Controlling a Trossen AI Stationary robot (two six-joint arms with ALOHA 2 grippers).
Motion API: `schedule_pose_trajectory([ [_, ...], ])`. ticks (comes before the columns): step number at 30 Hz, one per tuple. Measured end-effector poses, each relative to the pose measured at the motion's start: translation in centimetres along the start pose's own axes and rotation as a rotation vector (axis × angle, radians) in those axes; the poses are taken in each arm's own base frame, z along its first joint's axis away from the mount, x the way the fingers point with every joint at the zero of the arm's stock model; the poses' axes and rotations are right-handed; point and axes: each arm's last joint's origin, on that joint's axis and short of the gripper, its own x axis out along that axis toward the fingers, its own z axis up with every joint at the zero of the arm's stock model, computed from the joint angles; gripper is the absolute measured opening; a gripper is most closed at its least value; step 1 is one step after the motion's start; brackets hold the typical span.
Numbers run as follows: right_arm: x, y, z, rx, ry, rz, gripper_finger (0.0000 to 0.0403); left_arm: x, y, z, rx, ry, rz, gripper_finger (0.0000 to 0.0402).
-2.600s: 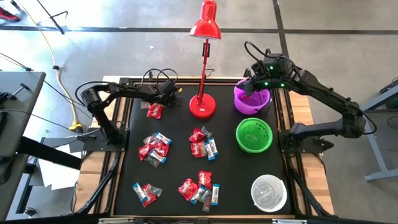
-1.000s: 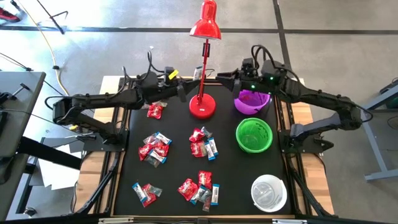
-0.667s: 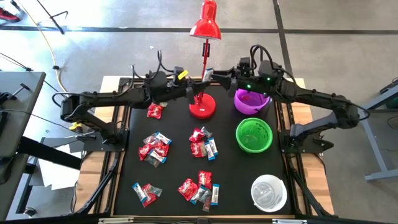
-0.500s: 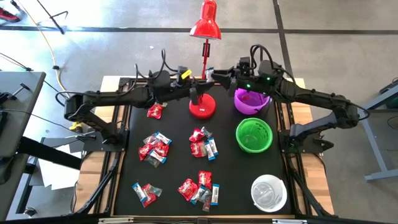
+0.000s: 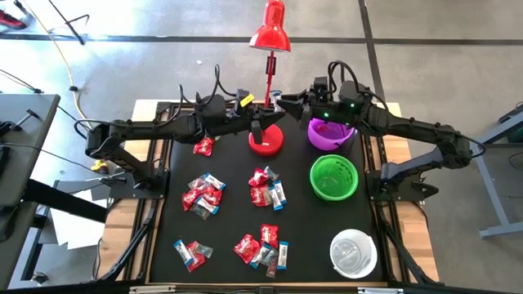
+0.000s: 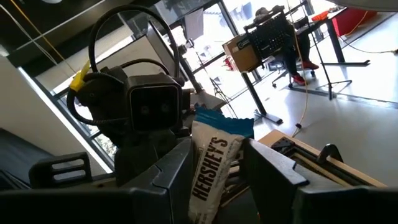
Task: Organize candy in baskets
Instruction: Put the white chocolate bar into the green bucket
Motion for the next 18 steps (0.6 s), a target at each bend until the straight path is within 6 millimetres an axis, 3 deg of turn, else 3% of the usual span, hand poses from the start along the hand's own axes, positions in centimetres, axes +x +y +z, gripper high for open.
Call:
schedule_pose_trajectory([
  [10,0.0,1.1,-0.3,0.008,-0.013,0.045,0.0127,0.0,0.5,-0.1,-0.007,0.024,0.028,0.0019],
  [18,0.0,1.6,-0.4,0.002,-0.018,0.061,0.0035,0.0,0.6,0.0,-0.011,0.022,0.032,0.0019],
])
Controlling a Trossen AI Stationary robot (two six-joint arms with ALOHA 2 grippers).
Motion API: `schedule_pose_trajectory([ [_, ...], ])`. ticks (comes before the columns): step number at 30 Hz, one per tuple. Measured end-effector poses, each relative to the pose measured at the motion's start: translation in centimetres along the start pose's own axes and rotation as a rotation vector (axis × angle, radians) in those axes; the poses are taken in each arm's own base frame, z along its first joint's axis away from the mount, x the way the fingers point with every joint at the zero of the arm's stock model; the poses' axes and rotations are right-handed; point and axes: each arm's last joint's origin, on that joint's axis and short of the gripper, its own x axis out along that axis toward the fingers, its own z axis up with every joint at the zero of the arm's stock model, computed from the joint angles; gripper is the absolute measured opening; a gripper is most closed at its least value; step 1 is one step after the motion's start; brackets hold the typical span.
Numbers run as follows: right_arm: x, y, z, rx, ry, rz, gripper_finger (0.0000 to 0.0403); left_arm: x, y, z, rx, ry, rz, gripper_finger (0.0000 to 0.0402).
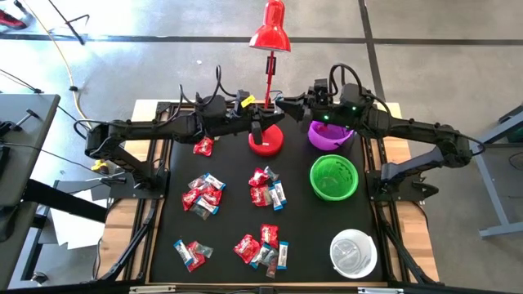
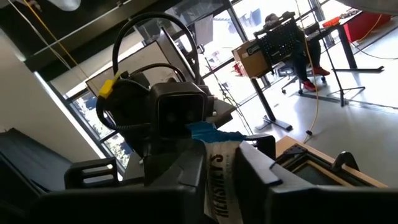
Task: Organize candy in baskets
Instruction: Put the white chocolate bar into the green bucket
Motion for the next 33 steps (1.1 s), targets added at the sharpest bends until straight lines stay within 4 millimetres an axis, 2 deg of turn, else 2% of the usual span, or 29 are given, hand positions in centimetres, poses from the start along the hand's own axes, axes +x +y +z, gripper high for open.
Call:
schedule_pose_trajectory([
  [3,0.0,0.0,0.0,0.0,0.0,0.0,0.001,0.0,0.0,0.0,0.0,0.002,-0.007,0.0019],
  [9,0.0,0.0,0.0,0.001,0.004,0.007,0.0015,0.0,-0.1,0.0,0.026,0.004,-0.022,0.0032],
  [18,-0.3,-0.8,0.0,0.01,0.041,-0.042,0.0015,-0.5,0.1,0.2,0.085,0.039,0.003,0.0107],
  [22,-1.5,-1.8,0.6,0.006,0.063,-0.137,0.0015,-1.9,0.4,0.8,0.09,0.107,0.053,0.013],
  [27,-3.6,-3.5,0.5,0.006,0.169,-0.34,0.0014,-3.6,0.5,1.5,0.11,0.165,0.093,0.0134],
  [33,-6.7,-5.0,-1.8,0.104,0.466,-0.607,0.0014,-5.8,1.1,2.3,0.116,0.223,0.188,0.0126],
])
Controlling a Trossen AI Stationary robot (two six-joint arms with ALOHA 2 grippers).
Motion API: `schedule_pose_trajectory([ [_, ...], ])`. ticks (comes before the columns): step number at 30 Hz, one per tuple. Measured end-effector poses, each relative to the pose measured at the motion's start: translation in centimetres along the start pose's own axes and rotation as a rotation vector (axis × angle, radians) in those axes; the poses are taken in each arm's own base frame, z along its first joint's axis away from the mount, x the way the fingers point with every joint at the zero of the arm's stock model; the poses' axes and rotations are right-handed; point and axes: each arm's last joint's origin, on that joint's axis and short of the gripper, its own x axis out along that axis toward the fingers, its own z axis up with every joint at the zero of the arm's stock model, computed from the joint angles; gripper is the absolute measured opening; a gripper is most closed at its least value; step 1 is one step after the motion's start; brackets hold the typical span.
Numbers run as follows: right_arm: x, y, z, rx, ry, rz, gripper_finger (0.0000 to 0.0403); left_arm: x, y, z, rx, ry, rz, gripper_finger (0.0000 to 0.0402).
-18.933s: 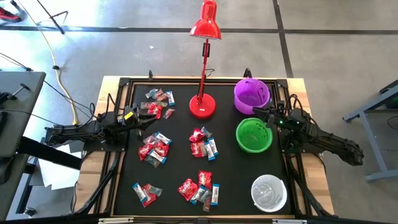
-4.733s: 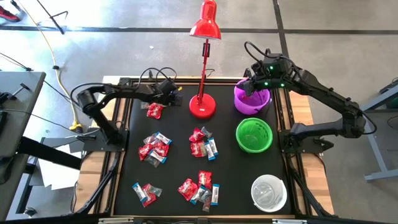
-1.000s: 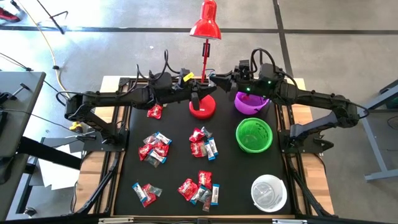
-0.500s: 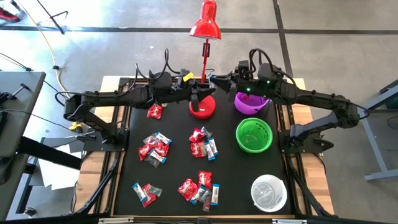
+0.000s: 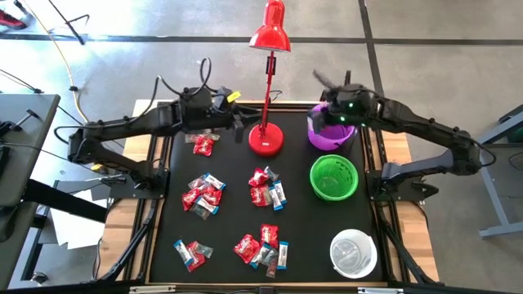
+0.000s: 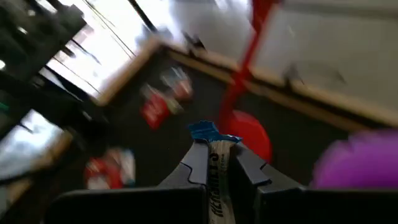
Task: Organize candy in baskets
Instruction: Put the white chocolate bar into the green bucket
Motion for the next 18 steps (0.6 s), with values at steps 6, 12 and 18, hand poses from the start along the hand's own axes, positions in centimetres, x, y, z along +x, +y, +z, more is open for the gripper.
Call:
schedule_pose_trajectory([
  [6,-1.3,-1.0,-4.5,0.071,0.426,-0.175,0.0014,-2.2,1.1,0.4,0.001,0.015,0.133,0.0124],
  [12,-2.5,-0.1,-6.9,0.107,0.575,-0.245,0.002,-3.5,2.4,1.3,0.013,-0.034,0.228,0.0124],
  [18,-2.6,1.1,-8.0,0.056,0.671,-0.166,0.0024,-3.7,3.7,1.8,0.01,-0.054,0.28,0.0124],
])
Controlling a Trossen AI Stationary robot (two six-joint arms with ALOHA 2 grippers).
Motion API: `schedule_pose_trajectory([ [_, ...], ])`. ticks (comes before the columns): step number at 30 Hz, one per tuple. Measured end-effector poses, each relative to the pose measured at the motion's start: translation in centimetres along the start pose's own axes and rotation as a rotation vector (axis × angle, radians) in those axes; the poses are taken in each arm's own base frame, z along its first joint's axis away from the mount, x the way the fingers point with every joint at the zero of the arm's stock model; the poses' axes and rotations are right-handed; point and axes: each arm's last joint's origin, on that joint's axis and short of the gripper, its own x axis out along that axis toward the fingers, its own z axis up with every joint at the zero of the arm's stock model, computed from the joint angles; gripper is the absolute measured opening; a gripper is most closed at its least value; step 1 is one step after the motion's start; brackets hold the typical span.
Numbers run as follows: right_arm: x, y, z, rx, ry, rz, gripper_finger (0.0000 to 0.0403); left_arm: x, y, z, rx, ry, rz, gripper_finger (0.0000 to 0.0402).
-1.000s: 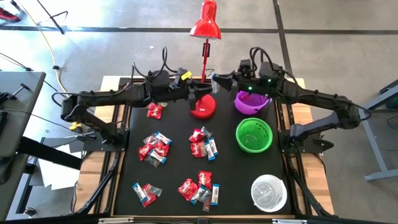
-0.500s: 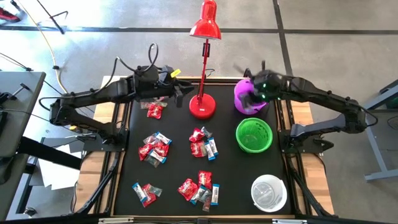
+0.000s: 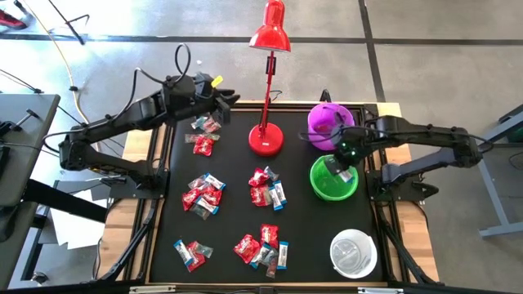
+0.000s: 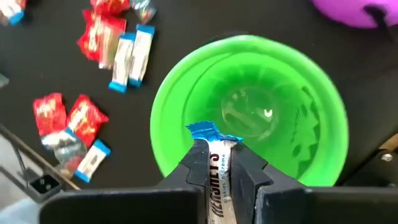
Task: Organize candy in baskets
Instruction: Put the white chocolate bar into the green bucket, then put the red candy into the white bucket
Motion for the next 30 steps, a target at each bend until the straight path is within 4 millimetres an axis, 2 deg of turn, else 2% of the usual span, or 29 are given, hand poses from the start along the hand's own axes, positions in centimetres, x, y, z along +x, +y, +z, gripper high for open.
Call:
schedule_pose_trajectory([
  [4,0.1,0.2,-0.2,-0.05,0.004,0.0,0.0051,0.1,0.7,0.2,-0.008,0.001,0.013,0.0124],
  [13,0.1,0.3,-0.1,-0.064,-0.006,0.012,0.0167,0.3,1.6,-0.1,0.007,0.067,-0.002,0.0124],
  [19,0.0,0.7,0.9,-0.07,-0.131,0.036,0.0187,0.1,3.0,-1.7,0.079,0.253,0.11,0.0124],
  [24,-0.2,1.2,2.1,-0.065,-0.268,0.07,0.0177,0.2,5.3,-4.9,0.124,0.503,0.298,0.0124],
  [30,-0.1,1.1,2.8,-0.072,-0.311,0.039,0.016,1.1,8.3,-11.7,0.02,0.743,0.431,0.0124],
])
